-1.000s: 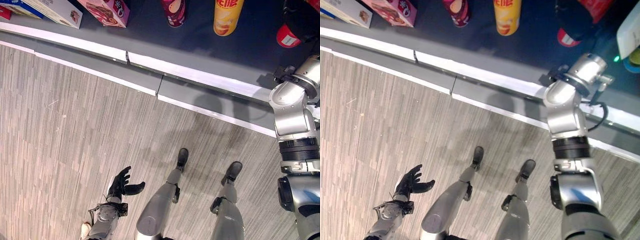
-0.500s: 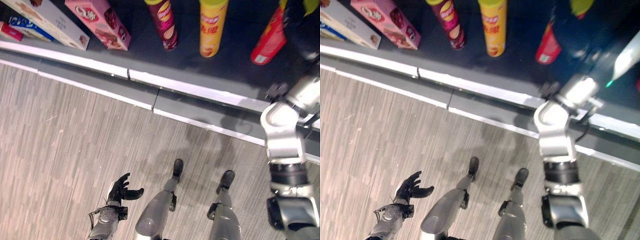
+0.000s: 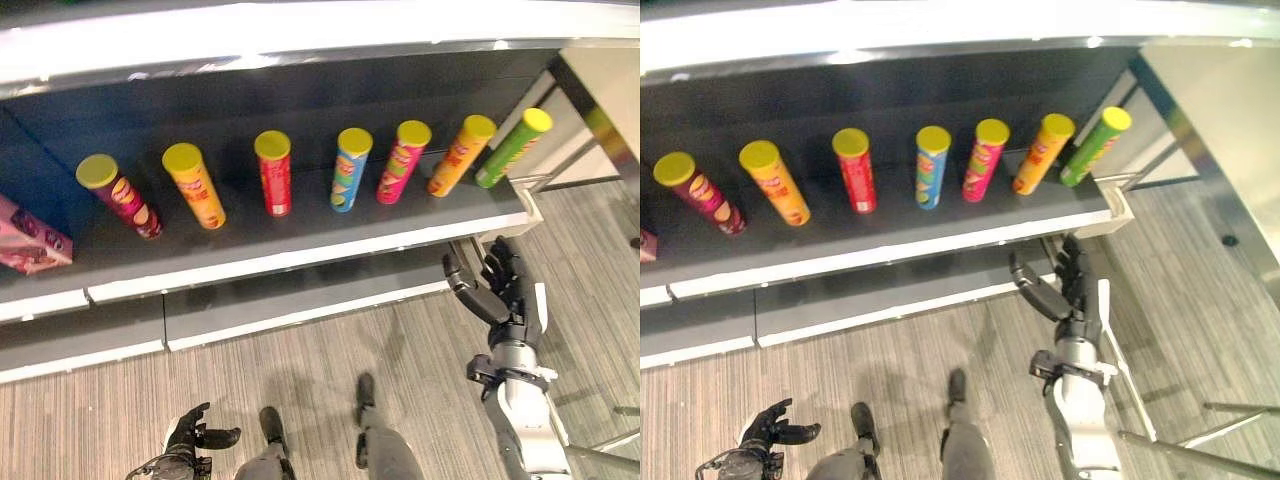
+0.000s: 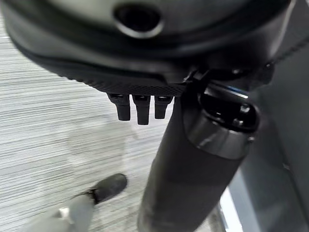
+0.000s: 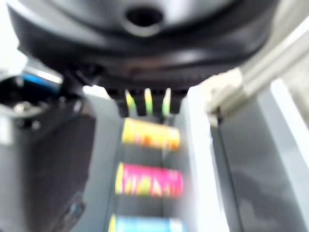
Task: Put the goods on the table back onto the shelves and tidy them up.
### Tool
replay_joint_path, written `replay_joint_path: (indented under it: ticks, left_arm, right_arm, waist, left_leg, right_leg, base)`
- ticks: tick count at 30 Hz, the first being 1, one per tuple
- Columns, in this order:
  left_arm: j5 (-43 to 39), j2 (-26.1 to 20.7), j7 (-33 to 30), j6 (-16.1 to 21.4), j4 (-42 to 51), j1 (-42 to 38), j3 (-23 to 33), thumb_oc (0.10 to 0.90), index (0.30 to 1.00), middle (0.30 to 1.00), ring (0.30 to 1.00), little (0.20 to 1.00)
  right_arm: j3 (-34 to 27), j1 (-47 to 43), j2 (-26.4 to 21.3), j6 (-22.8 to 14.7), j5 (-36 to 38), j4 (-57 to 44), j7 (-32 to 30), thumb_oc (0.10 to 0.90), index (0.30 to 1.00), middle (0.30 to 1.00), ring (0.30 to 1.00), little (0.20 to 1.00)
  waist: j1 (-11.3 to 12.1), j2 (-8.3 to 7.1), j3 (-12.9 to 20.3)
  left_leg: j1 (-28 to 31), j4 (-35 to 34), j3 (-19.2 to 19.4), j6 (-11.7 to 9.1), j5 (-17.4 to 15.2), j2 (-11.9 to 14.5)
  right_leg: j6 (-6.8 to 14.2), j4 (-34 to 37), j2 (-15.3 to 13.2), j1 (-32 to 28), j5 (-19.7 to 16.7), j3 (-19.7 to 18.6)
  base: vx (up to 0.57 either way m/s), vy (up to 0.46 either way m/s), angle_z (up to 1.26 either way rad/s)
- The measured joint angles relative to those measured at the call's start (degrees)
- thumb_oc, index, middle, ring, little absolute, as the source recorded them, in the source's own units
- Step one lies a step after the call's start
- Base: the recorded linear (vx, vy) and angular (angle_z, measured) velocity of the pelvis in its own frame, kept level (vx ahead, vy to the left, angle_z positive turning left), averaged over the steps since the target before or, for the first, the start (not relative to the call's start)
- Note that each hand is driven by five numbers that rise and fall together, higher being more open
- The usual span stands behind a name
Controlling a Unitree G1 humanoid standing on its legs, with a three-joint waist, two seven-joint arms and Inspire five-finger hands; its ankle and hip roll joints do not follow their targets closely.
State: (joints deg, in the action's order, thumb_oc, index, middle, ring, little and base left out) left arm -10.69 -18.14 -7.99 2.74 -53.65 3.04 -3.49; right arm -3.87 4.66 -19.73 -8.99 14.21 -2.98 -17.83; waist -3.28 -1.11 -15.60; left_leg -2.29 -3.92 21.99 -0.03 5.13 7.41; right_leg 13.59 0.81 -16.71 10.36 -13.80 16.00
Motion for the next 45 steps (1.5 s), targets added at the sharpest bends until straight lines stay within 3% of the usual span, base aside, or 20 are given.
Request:
replay_joint_path:
  ticks: [1,4,5,7,9,13,14,16,20,22,23,24,30,34,35,37,39,41,44,45]
  left_arm:
    - [-0.1,-0.1,0.0,0.0,-0.3,0.9,-0.1,0.8,0.9,0.9,0.9,0.9]
    - [-0.3,-1.0,0.4,-0.1,0.2,2.1,1.3,0.8,0.9,0.9,0.9,0.9]
    - [-0.4,-0.3,0.6,0.0,0.1,2.7,2.6,0.8,0.9,0.9,0.9,0.9]
    - [-0.4,4.6,1.3,-0.7,-0.2,4.3,3.0,0.8,0.9,0.9,0.9,0.9]
    - [-0.6,7.8,1.7,-0.7,0.0,5.0,3.5,0.8,0.9,0.9,0.9,0.9]
    - [-0.6,7.0,2.7,-0.7,1.5,5.3,3.5,0.8,0.9,0.9,0.9,0.9]
    - [-2.7,6.3,2.8,-0.4,2.7,5.4,3.8,0.8,0.9,0.9,0.9,0.9]
    - [-2.7,6.6,3.1,-0.4,3.7,5.0,3.1,0.8,0.9,0.9,0.9,0.9]
    - [-2.6,6.8,3.9,-0.5,1.3,4.0,-0.4,0.8,0.9,0.9,0.9,0.9]
    - [-2.6,6.3,3.6,-0.6,0.0,5.0,-0.1,0.8,0.9,0.9,0.9,0.9]
    - [-2.6,4.7,3.7,-0.5,0.5,5.5,-0.2,0.8,0.9,0.9,0.9,0.9]
    - [-2.6,3.8,3.9,-0.5,0.1,4.9,-0.3,0.8,0.9,0.9,0.9,0.9]
    - [-2.2,4.6,3.9,-0.6,-0.5,6.5,-0.6,0.8,0.9,0.9,0.9,0.9]
    - [-1.5,4.5,4.8,-0.6,-0.4,5.4,-0.6,0.8,0.9,0.9,0.9,0.9]
    - [-0.9,4.5,5.0,-0.5,-0.4,4.7,-0.7,0.8,0.9,0.9,0.9,0.9]
    - [-0.3,3.8,5.1,-0.5,-1.6,1.9,-0.9,0.8,0.9,0.9,0.9,0.9]
    - [-0.3,2.7,5.1,-0.5,-1.3,0.6,-0.8,0.8,0.9,0.9,0.9,0.9]
    - [-0.3,2.4,4.9,-0.5,-1.0,-0.1,-0.3,0.8,0.9,0.9,0.9,0.9]
    - [-0.2,1.2,4.9,-0.5,-0.4,-0.6,-0.2,0.8,0.9,0.9,0.9,0.9]
    - [0.0,0.4,4.9,-0.6,-0.6,-0.5,-0.3,0.8,0.9,0.9,0.9,0.9]
  right_arm:
    - [-0.4,-1.6,-0.1,-0.2,-0.5,-0.1,-0.1,0.8,0.9,0.9,0.9,0.9]
    - [-1.5,-3.4,-0.3,-0.7,-1.6,0.1,-1.5,0.8,0.9,0.9,0.9,0.9]
    - [-1.6,-4.2,-1.5,-0.6,-1.9,0.5,-1.8,0.8,0.9,0.9,0.9,0.9]
    - [-3.6,-4.9,-6.3,0.1,-2.6,0.8,-2.7,0.8,0.9,0.9,0.9,0.9]
    - [-7.4,-4.1,-11.5,0.3,-2.8,0.6,-3.6,0.8,0.9,0.9,0.9,0.9]
    - [-12.6,-5.5,-15.7,-0.5,-4.0,-0.1,-5.5,0.8,0.9,0.9,0.9,0.9]
    - [-9.3,-7.8,-15.4,-0.7,-3.9,-0.2,-5.2,0.8,0.9,0.9,0.9,0.9]
    - [-8.2,-7.9,-16.1,-0.5,-3.7,-0.1,-3.7,0.8,0.9,0.9,0.9,0.9]
    - [-7.6,-7.3,-18.7,-0.4,-3.7,-0.1,-3.4,0.8,0.9,0.9,0.9,0.9]
    - [-5.6,-7.4,-18.5,-0.4,-3.7,-0.1,-2.7,0.8,0.9,0.9,0.9,0.9]
    - [-4.7,-7.3,-18.5,-0.4,-3.6,0.3,-2.4,0.8,0.9,0.9,0.9,0.9]
    - [-4.5,-7.9,-18.5,-0.4,-3.6,0.6,-2.2,0.8,0.9,0.9,0.9,0.9]
    - [-2.2,-12.2,-18.5,-0.2,-3.9,2.2,-1.0,0.8,0.9,0.9,0.9,0.9]
    - [-2.2,-12.3,-18.5,0.1,-4.4,2.3,-0.1,0.8,0.9,0.9,0.9,0.9]
    - [-2.2,-12.3,-18.5,0.1,-4.8,2.3,0.1,0.8,0.9,0.9,0.9,0.9]
    - [-1.3,-13.3,-17.7,0.8,-7.0,2.4,0.2,0.8,0.9,0.9,0.9,0.9]
    - [-2.0,-13.3,-17.6,0.8,-7.4,2.5,0.1,0.8,0.9,0.9,0.9,0.9]
    - [-2.3,-13.3,-17.5,0.8,-7.4,2.4,0.1,0.8,0.9,0.9,0.9,0.9]
    - [-2.3,-13.9,-17.6,0.3,-7.4,2.6,0.2,0.8,0.9,0.9,0.9,0.9]
    - [-2.6,-13.7,-18.2,0.3,-7.4,3.9,0.5,0.8,0.9,0.9,0.9,0.9]
  waist:
    - [2.7,0.72,0.7]
    - [4.1,-1.98,2.0]
    - [5.2,-2.03,2.4]
    - [4.6,3.64,4.2]
    - [2.8,4.95,5.0]
    - [0.5,0.49,7.1]
    - [2.8,-3.54,6.4]
    - [2.6,-3.81,6.1]
    - [2.6,2.36,7.1]
    - [4.7,4.97,7.9]
    - [4.4,3.73,7.5]
    - [4.7,2.96,6.0]
    - [7.0,2.41,4.7]
    - [7.6,1.84,4.2]
    - [7.4,1.64,4.1]
    - [6.8,0.93,1.3]
    - [6.7,0.33,0.2]
    - [7.0,0.28,0.0]
    - [8.1,-0.22,0.1]
    - [8.1,-0.9,0.2]
  left_leg:
    - [1.7,0.1,2.8,-0.6,0.0,1.6]
    - [2.8,1.0,4.4,-6.4,1.0,3.2]
    - [4.1,0.8,5.3,-8.3,1.1,4.3]
    - [5.5,-0.1,5.3,-9.4,3.6,11.2]
    - [6.0,1.9,4.0,-9.7,7.5,15.2]
    - [3.5,15.3,-1.5,-11.7,16.7,22.4]
    - [-0.3,22.3,-18.0,-12.8,6.0,14.9]
    - [-2.6,18.4,-19.1,-10.4,-2.3,8.1]
    - [-5.6,9.6,-16.2,-5.3,-6.7,-1.7]
    - [-5.9,8.0,-19.2,-3.7,-6.5,-1.7]
    - [-4.9,7.0,-19.7,-4.3,-6.2,-2.5]
    - [-4.9,8.2,-21.4,-6.9,-3.3,-3.7]
    - [4.1,-0.2,-18.6,-2.9,-1.2,-5.5]
    - [6.6,-1.1,-17.7,-1.3,-1.9,-6.3]
    - [6.7,-1.0,-17.6,-0.8,-2.2,-6.3]
    - [7.1,1.2,-16.2,0.0,-2.4,-5.4]
    - [7.9,0.8,-17.1,0.8,-3.6,-5.1]
    - [7.5,0.8,-18.0,0.8,-3.6,-5.7]
    - [6.1,0.1,-20.2,-0.1,-2.7,-5.7]
    - [6.0,-1.0,-21.5,-1.1,-2.5,-6.0]
  right_leg:
    - [0.2,-1.2,-4.2,-0.8,-0.3,5.2]
    - [-2.3,-1.6,-5.7,-3.0,-2.5,8.6]
    - [-3.8,0.9,-3.4,-4.3,1.3,10.4]
    - [-5.7,3.6,4.5,-5.9,1.6,10.0]
    - [-6.7,3.5,8.4,-7.3,4.4,10.0]
    - [-12.3,3.7,14.6,-8.6,6.9,5.6]
    - [-14.2,3.6,12.0,-7.5,6.1,-1.2]
    - [-14.3,4.8,10.7,-8.3,6.1,-2.6]
    - [-13.1,4.9,11.8,-9.0,6.9,-2.6]
    - [-10.6,-3.2,13.8,-5.6,10.0,-3.5]
    - [-10.9,-10.0,13.9,-4.6,15.7,-3.1]
    - [-12.7,-7.7,14.0,-5.8,16.4,-4.1]
    - [-10.4,3.5,13.7,-14.0,11.7,-8.6]
    - [-9.5,1.9,13.1,-14.6,12.2,-10.0]
    - [-9.0,-0.3,13.1,-13.6,12.5,-10.2]
    - [-4.7,-25.5,11.8,-1.6,15.6,-11.7]
    - [-3.5,-31.0,9.6,0.8,17.1,-11.2]
    - [-3.8,-26.8,5.5,0.0,18.2,-9.9]
    - [-2.8,-5.8,2.7,-5.7,15.0,-10.5]
    - [-0.6,5.4,3.5,-9.8,12.2,-12.1]
  base:
    - [0.0,-0.408,-1.34]
    - [0.08,-0.332,-0.69]
    - [0.1,-0.446,-0.87]
    - [0.12,-0.448,-0.63]
    - [0.12,-0.6,-0.31]
    - [0.03,-0.402,-0.95]
    - [0.11,-0.18,-1.59]
    - [0.12,-0.128,-1.02]
    - [0.13,-0.041,-0.55]
    - [0.12,-0.045,-1.0]
    - [0.17,0.012,-0.42]
    - [0.25,0.074,-0.53]
    - [0.2,0.098,-0.32]
    - [0.1,0.098,-0.16]
    - [0.0,0.088,-0.42]
    - [0.03,-0.013,-0.32]
    - [0.12,-0.141,0.1]
    - [0.09,-0.137,0.2]
    - [0.18,-0.219,0.34]
    - [0.22,-0.185,0.63]
